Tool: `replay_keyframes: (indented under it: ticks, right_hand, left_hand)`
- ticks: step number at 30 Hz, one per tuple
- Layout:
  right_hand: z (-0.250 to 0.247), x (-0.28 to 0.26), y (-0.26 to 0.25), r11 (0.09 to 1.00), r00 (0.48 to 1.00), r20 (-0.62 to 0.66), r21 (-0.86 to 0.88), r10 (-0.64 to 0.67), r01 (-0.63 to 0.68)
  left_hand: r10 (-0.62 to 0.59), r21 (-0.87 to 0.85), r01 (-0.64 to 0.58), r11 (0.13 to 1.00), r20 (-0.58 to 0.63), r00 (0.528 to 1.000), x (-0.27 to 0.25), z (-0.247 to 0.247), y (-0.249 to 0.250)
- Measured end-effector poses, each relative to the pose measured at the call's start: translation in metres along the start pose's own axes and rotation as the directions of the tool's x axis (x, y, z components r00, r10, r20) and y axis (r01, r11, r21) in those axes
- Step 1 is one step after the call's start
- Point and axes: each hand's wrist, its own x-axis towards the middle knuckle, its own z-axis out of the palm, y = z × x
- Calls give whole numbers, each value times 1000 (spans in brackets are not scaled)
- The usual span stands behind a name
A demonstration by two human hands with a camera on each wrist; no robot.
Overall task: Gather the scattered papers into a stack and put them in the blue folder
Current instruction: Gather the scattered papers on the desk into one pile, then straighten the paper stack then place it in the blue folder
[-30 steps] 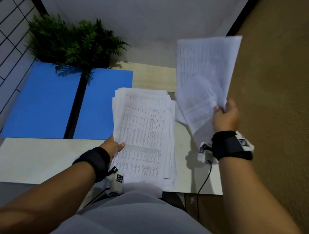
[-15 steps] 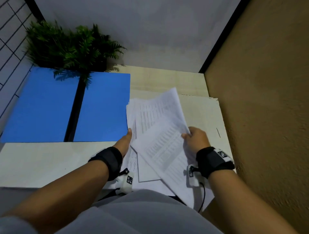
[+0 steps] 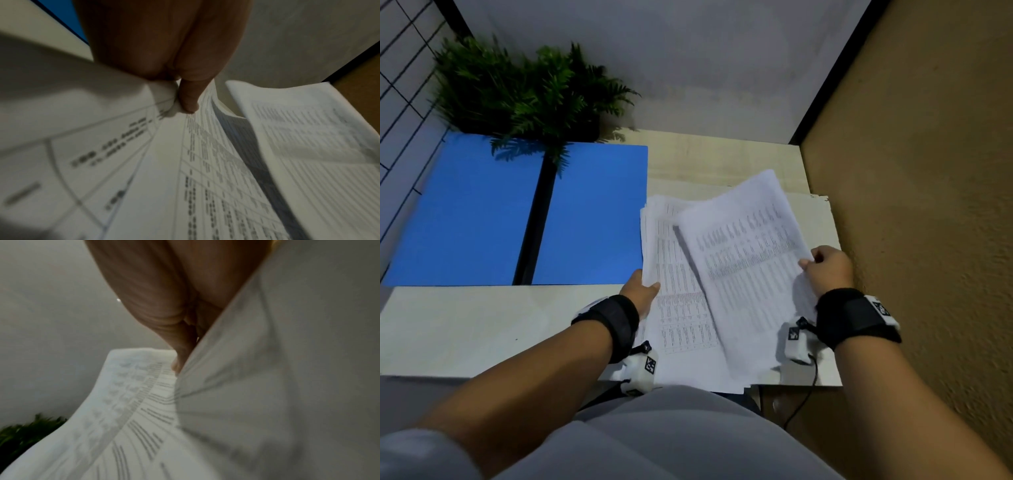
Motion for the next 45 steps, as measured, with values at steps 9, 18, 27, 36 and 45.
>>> replay_keyframes:
  ticks: [9,18,27,36,45]
  right_hand:
    - [99,-40,-9,943,950,219,-297,223,-153]
    - [51,-33,3,615,889,437,666,137,-422]
    - [-51,-13,-62,557,987,-50,820,-155,129]
    - [-71,-24,-46,532,975,59,844,-216,66]
    - [-97,-22,-64,442,948,17,887,-319,133]
  left_hand:
    - [-63,-163,79,983,104,993,-4,12,0]
    - [359,-150,-344,927,89,929,-34,7,63]
    - [555,-321,-525,788,3,832,-56,9,175]
    - [507,-392,-474,788,-21,862,-61,24,169]
    - [538,-497,-557,665,-198,819,-72,12,184]
